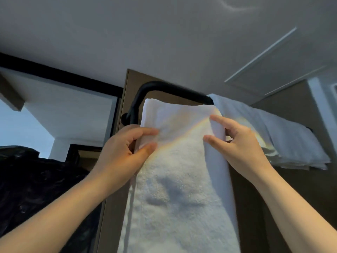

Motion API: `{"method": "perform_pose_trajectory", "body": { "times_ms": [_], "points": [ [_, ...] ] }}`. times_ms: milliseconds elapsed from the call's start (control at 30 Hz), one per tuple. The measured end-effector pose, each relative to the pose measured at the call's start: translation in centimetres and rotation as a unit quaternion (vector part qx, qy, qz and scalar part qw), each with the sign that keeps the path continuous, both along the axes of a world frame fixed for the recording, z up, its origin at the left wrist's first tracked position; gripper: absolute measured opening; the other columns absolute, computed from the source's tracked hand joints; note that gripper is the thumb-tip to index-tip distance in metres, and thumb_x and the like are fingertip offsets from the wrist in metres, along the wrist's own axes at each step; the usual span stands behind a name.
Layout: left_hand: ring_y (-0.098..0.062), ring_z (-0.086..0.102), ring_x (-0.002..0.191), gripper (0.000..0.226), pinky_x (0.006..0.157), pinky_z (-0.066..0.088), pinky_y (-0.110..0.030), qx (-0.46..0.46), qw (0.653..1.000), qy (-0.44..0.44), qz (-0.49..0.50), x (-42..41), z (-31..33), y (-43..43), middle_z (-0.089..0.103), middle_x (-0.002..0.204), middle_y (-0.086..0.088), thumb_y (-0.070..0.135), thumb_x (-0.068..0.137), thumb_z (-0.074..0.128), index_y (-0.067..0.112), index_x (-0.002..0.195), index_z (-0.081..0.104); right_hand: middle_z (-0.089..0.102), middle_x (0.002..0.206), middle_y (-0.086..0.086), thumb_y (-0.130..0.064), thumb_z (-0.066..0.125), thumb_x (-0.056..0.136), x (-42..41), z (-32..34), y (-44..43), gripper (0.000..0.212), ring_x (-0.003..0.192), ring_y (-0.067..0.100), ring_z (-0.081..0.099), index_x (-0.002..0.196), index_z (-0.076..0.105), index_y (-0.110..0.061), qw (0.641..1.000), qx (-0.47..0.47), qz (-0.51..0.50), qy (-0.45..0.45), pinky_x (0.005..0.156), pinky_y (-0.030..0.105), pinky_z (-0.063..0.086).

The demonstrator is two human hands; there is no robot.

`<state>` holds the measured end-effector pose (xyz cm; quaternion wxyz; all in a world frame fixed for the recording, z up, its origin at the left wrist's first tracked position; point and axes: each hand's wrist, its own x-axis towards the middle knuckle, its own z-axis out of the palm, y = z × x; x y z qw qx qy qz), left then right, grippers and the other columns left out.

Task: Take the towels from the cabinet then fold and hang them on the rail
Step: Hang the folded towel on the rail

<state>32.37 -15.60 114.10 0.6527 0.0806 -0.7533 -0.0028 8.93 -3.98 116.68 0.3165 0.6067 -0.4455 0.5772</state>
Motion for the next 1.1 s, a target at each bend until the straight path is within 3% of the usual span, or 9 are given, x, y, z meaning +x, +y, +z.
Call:
{"method": "perform_pose_trajectory", "body": {
  "times_ms": [100, 167, 200, 333, 500, 600, 767, 933, 1100],
  "points": [
    [-0.003, 0.063, 0.099, 0.031, 0.085, 0.056, -0.037, -0.053, 0.998, -0.018, 0.008, -0.4, 2.9, 0.2, 0.058, 0.116, 0.024, 0.036, 0.086, 0.069, 0.039, 0.117, 0.065, 0.058, 0.135, -0.010, -0.033, 0.074, 0.085, -0.9, 2.6, 0.8, 0.063, 0.114, 0.010, 0.058, 0.143, 0.050, -0.026, 0.997, -0.046, -0.052, 0.040, 0.093, 0.022, 0.048],
    [-0.008, 0.064, 0.104, 0.039, 0.087, 0.056, -0.040, -0.082, 0.996, -0.029, 0.007, -0.8, 5.0, 0.6, 0.057, 0.122, 0.018, 0.041, 0.083, 0.068, 0.037, 0.122, 0.063, 0.062, 0.130, 0.004, -0.033, 0.073, 0.087, -1.5, 4.7, 0.9, 0.063, 0.108, 0.023, 0.060, 0.144, 0.048, -0.022, 0.992, -0.081, -0.073, 0.056, 0.094, 0.039, 0.048],
    [-0.007, 0.063, 0.105, 0.044, 0.088, 0.056, -0.039, -0.093, 0.995, -0.033, 0.015, -0.9, 6.1, 0.8, 0.056, 0.125, 0.017, 0.046, 0.080, 0.065, 0.037, 0.124, 0.062, 0.062, 0.127, 0.010, -0.032, 0.072, 0.087, -1.8, 5.8, 0.7, 0.063, 0.107, 0.027, 0.059, 0.144, 0.048, -0.020, 0.991, -0.096, -0.078, 0.059, 0.095, 0.041, 0.047],
    [0.010, 0.054, 0.083, 0.045, 0.074, 0.042, -0.014, -0.133, 0.983, -0.022, 0.121, -2.0, 10.6, 1.2, 0.054, 0.125, 0.022, 0.054, 0.082, 0.063, 0.044, 0.126, 0.058, 0.059, 0.135, 0.008, -0.032, 0.069, 0.090, -3.0, 10.3, -0.5, 0.060, 0.119, 0.026, 0.053, 0.144, 0.049, -0.016, 0.991, -0.108, -0.067, 0.049, 0.097, 0.026, 0.037],
    [-0.003, 0.044, 0.095, 0.042, 0.084, 0.033, -0.022, -0.131, 0.970, -0.019, 0.203, -3.1, 14.6, 0.8, 0.055, 0.133, 0.013, 0.042, 0.091, 0.060, 0.033, 0.131, 0.057, 0.054, 0.142, 0.010, -0.038, 0.065, 0.092, -4.1, 14.4, -3.1, 0.058, 0.130, 0.024, 0.050, 0.143, 0.050, -0.016, 0.996, -0.077, -0.031, 0.028, 0.097, 0.022, 0.035],
    [-0.004, 0.044, 0.099, 0.041, 0.084, 0.033, -0.023, -0.100, 0.972, 0.000, 0.214, -3.7, 16.4, 0.5, 0.057, 0.132, 0.008, 0.042, 0.092, 0.058, 0.028, 0.131, 0.058, 0.046, 0.149, 0.010, -0.035, 0.059, 0.097, -3.9, 16.6, -4.9, 0.052, 0.137, 0.022, 0.044, 0.143, 0.050, -0.012, 0.999, -0.034, 0.011, 0.012, 0.110, 0.029, 0.033],
    [-0.009, 0.055, 0.088, 0.029, 0.063, 0.036, -0.016, -0.082, 0.971, 0.010, 0.222, -3.9, 16.9, -0.5, 0.065, 0.103, 0.007, 0.043, 0.093, 0.052, 0.023, 0.107, 0.068, 0.056, 0.141, 0.011, -0.043, 0.041, 0.103, -4.6, 17.9, -6.8, 0.046, 0.131, 0.028, 0.050, 0.130, 0.062, -0.014, 0.994, 0.026, -0.079, 0.070, 0.104, 0.035, 0.040],
    [-0.005, 0.054, 0.078, 0.033, 0.060, 0.036, -0.021, -0.066, 0.971, 0.016, 0.230, -4.0, 17.3, -0.8, 0.061, 0.093, 0.009, 0.047, 0.094, 0.050, 0.021, 0.106, 0.066, 0.053, 0.143, 0.015, -0.047, 0.033, 0.104, -4.8, 18.2, -6.6, 0.052, 0.131, 0.032, 0.049, 0.134, 0.058, -0.013, 0.985, 0.046, -0.144, 0.082, 0.102, 0.034, 0.039],
    [-0.016, 0.054, 0.089, 0.041, 0.071, 0.034, -0.028, -0.047, 0.968, 0.027, 0.245, -4.6, 17.6, -0.7, 0.063, 0.098, 0.002, 0.049, 0.096, 0.046, 0.014, 0.103, 0.066, 0.056, 0.140, 0.007, -0.050, 0.044, 0.100, -5.3, 15.2, -6.3, 0.046, 0.129, 0.025, 0.050, 0.137, 0.051, -0.025, 0.999, -0.012, -0.006, 0.034, 0.102, 0.032, 0.039]
  ]
}}
